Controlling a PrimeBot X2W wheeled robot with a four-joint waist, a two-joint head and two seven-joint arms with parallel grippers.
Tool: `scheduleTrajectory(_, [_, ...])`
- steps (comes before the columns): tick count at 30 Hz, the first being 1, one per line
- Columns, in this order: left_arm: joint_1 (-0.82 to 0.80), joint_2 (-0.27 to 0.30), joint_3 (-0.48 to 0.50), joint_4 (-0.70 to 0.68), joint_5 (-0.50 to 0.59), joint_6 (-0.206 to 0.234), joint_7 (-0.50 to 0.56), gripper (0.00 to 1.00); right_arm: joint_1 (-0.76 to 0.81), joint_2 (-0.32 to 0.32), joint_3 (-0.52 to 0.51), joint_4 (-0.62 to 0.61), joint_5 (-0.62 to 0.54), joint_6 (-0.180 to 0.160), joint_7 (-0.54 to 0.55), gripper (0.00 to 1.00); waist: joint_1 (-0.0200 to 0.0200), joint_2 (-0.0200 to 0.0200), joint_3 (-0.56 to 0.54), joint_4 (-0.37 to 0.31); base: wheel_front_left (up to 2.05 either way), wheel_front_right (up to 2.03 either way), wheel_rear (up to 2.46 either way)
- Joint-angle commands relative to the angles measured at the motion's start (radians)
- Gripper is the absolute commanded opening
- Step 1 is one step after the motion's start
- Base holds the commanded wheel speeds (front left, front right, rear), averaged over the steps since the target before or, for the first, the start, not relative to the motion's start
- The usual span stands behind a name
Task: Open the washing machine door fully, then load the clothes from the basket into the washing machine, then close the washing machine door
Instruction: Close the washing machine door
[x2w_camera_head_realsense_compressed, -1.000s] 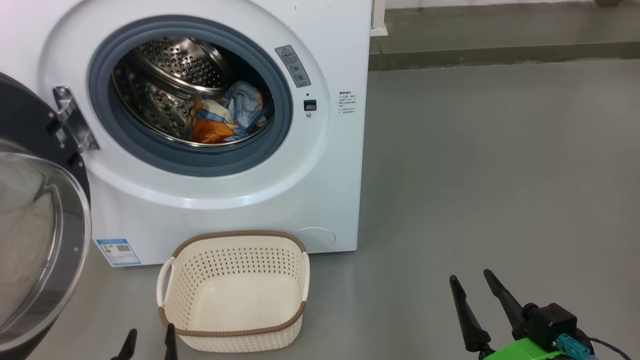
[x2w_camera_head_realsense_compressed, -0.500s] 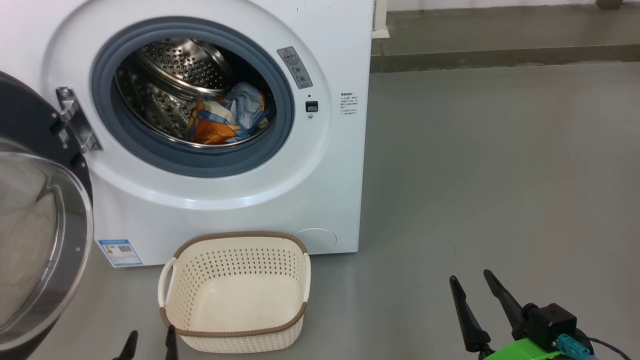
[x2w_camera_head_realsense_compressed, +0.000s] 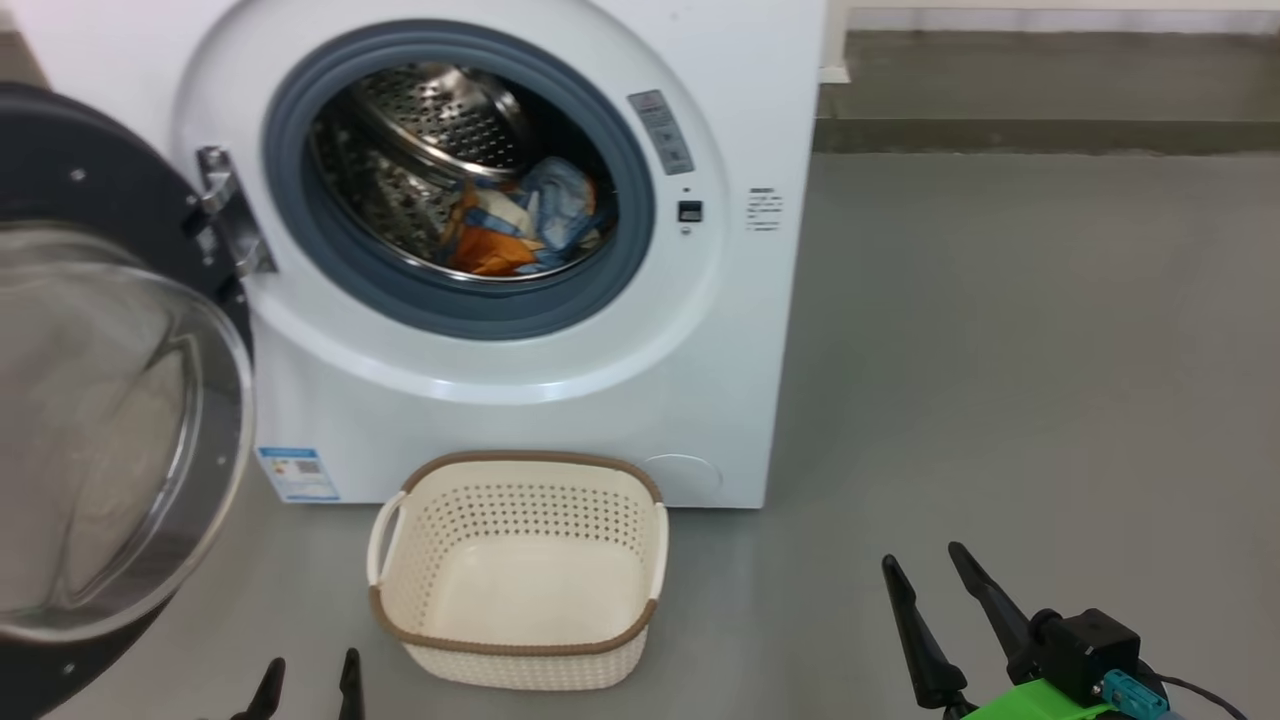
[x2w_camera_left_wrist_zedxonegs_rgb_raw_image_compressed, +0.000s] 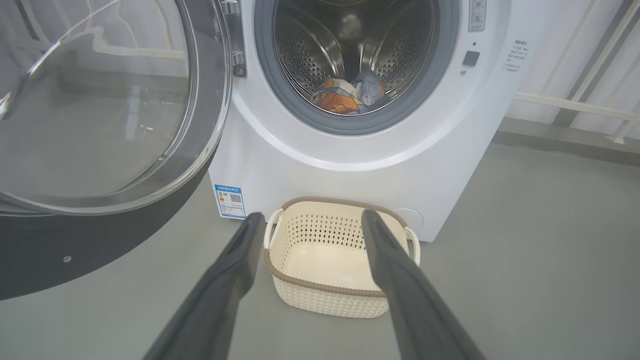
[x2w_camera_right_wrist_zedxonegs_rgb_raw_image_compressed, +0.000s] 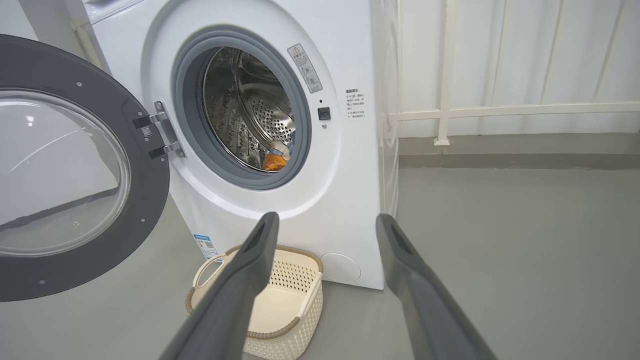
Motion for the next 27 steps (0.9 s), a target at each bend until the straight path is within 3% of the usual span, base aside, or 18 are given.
scheduleTrajectory(1, [-0.039,0.010,0.033,-0.022,0.012,0.002,-0.012,1.00,-0.021,-0.002,0.027,-0.021,0.012,0.003,-0.012,1.00,-0.0001,0.0000,-0.001,0.069,0.00,0.00,0.00])
scheduleTrajectory(15, [-0.029,0.048,0.039,-0.030,0.012,0.006,-0.007,1.00,-0.021,-0.002,0.056,-0.019,0.038,0.003,-0.012,1.00,-0.0001,0.0000,0.000,0.296,0.00,0.00,0.00])
scheduleTrajectory(27, [0.009,0.053,0.091,-0.109,-0.014,0.045,-0.010,1.00,-0.137,-0.002,0.164,0.027,0.049,0.003,-0.012,1.00,-0.0001,0.0000,0.054,0.352,0.00,0.00,0.00])
